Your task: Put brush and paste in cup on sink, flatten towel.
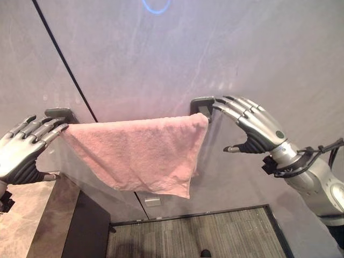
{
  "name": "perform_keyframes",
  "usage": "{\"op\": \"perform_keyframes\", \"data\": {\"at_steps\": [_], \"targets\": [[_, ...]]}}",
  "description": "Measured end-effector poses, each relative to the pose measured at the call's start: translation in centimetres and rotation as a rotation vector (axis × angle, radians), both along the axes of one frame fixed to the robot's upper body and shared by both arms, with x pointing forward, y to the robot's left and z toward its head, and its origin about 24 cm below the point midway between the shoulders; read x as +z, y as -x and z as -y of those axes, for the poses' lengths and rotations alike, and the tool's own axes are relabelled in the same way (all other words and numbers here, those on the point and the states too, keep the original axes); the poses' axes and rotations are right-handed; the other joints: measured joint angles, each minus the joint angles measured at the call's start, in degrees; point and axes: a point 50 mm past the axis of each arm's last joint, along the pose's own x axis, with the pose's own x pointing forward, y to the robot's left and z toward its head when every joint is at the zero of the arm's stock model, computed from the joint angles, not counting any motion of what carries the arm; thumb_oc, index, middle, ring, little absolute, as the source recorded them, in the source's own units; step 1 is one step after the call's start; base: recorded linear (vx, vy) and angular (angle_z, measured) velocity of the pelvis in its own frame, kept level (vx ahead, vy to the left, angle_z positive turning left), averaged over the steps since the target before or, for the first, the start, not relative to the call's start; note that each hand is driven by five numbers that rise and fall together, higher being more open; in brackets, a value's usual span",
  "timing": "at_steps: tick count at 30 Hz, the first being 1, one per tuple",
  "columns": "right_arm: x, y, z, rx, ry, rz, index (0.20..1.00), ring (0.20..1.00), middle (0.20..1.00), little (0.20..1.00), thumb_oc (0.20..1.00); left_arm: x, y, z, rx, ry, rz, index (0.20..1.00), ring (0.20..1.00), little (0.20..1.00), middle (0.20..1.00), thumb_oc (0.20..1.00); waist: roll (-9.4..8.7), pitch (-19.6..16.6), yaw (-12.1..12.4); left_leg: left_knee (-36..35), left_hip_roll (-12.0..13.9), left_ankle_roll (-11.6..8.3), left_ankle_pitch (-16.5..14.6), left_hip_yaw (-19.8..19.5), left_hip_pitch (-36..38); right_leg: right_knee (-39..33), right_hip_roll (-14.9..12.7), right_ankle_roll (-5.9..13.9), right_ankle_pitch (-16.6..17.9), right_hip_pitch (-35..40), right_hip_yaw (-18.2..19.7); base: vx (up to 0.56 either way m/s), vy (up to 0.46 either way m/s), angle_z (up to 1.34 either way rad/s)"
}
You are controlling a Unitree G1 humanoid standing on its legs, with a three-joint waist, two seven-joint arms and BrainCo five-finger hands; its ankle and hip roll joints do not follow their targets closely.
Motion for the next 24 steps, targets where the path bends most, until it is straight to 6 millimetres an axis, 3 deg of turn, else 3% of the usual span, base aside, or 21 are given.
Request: {"op": "perform_keyframes", "data": {"at_steps": [9,15,24], "targets": [[-0.2,0.1,-0.6,0.034,0.013,-0.014,1.0,1.0,1.0,1.0,1.0,0.2,-0.1,-0.1,0.006,0.004,0.018,1.0,1.0,1.0,1.0,1.0,-0.69,1.02,-0.02,-0.01,0.0,-0.01,-0.02,0.07,-0.06,-0.09,-0.02,0.07,-0.14,-0.12,0.04,0.0,0.0,0.0],[-1.2,0.1,-1.0,0.06,0.089,-0.089,1.0,1.0,1.0,1.0,1.0,0.2,-0.2,0.0,0.004,0.006,0.023,1.0,1.0,1.0,1.0,1.0,-0.78,1.33,0.01,0.0,0.01,-0.02,-0.01,-0.02,-0.27,-0.08,-0.01,0.02,-0.13,-0.25,-0.03,0.0,0.0,0.0],[-1.1,-0.5,-0.7,0.04,0.185,-0.087,1.0,1.0,1.0,1.0,1.0,0.1,-0.7,0.3,-0.007,0.022,0.032,1.0,1.0,1.0,1.0,1.0,-1.73,1.0,-0.33,-0.01,0.13,-0.23,0.14,-0.74,-0.57,-0.08,0.0,-0.01,-0.18,-0.12,-0.95,0.01,0.001,0.03]]}}
